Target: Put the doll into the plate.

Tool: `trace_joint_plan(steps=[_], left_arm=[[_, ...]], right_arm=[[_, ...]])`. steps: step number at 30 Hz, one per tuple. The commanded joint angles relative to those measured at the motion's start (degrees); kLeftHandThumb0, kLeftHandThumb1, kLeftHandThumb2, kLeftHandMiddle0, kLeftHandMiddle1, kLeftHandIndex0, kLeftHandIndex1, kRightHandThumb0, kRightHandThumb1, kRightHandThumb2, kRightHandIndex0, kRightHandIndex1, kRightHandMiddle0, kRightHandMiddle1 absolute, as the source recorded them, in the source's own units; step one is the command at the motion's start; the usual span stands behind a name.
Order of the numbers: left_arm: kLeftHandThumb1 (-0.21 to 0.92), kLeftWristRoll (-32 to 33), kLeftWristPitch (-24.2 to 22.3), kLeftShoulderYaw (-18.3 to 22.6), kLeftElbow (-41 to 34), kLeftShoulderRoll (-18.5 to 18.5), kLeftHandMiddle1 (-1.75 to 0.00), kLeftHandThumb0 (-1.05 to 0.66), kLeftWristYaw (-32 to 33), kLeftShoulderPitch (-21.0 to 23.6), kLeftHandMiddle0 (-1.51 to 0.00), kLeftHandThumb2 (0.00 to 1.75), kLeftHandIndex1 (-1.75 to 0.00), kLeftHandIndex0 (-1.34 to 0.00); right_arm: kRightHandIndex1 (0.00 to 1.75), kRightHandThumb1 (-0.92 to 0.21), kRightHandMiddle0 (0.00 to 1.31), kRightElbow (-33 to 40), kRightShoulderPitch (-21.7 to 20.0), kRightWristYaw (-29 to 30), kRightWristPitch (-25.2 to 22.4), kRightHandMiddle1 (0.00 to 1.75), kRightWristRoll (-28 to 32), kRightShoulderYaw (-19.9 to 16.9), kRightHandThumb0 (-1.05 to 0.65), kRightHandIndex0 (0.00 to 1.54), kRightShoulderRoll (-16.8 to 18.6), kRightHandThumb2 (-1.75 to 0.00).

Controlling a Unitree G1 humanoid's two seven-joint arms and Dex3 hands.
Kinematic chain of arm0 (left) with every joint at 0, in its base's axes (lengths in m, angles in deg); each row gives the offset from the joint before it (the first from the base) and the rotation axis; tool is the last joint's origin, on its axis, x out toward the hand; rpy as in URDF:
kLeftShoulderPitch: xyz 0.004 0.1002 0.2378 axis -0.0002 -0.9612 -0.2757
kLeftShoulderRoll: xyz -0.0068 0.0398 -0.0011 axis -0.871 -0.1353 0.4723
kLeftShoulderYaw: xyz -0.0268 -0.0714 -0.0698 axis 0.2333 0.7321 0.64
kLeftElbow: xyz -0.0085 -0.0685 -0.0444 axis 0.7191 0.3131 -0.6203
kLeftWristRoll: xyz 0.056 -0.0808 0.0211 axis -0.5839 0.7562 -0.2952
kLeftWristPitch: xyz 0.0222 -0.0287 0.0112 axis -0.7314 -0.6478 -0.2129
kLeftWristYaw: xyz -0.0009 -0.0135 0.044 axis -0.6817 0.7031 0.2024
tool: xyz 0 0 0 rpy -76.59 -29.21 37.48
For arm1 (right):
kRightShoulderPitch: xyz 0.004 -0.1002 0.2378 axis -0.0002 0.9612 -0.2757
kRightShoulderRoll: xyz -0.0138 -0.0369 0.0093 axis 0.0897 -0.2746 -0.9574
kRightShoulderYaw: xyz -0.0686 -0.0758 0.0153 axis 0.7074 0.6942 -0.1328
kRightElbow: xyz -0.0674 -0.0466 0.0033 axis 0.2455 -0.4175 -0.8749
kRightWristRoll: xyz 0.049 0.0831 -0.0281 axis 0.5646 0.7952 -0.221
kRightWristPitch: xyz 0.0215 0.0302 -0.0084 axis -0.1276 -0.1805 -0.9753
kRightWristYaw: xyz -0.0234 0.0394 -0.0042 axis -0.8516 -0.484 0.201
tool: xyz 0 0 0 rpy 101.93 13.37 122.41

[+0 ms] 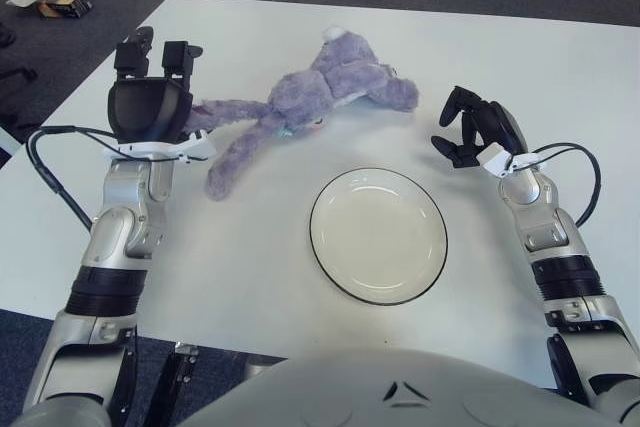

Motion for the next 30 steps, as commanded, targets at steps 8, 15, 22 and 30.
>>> trace_joint_plan(steps=[8, 15, 22, 30], left_arm=[[0.26, -8.3, -7.9, -3.6, 0.8, -3.0, -1.58, 0.13, -7.5, 1.7, -0.69, 1.28, -1.54, -0.49], [0.12, -0.2, -6.3, -3.6, -3.5, -7.9, -1.72, 0.01, -29.8, 2.0, -0.77, 1.51, -1.61, -0.59], [0.03, 24.8, 8.2, -0.9, -0.4, -14.4, -1.74, 0.0, -44.8, 3.6, -0.78, 1.63, -1.67, -0.68], [0.36, 55.0, 13.8, 4.6, 5.6, -13.1, -1.75, 0.0, -61.9, 6.1, -0.47, 1.28, -1.74, -0.45]], right_arm=[[1.75, -0.52, 0.45, 1.0, 1.2, -2.2, -0.5, 1.75, -0.2, 0.6, -0.42, 1.06, -1.4, -1.06], [1.75, -0.52, 0.45, 0.4, 1.3, -2.9, 1.2, 1.75, -0.1, 1.2, -0.42, 1.05, -1.9, -1.05], [1.75, -0.52, 0.45, 0.0, 1.3, -3.7, 2.4, 1.75, 0.1, 1.4, -0.42, 1.06, -2.3, -1.06], [1.75, -0.51, 0.46, 0.2, 1.5, -4.4, 2.4, 1.75, 0.0, 1.7, -0.42, 1.03, -2.5, -1.07]])
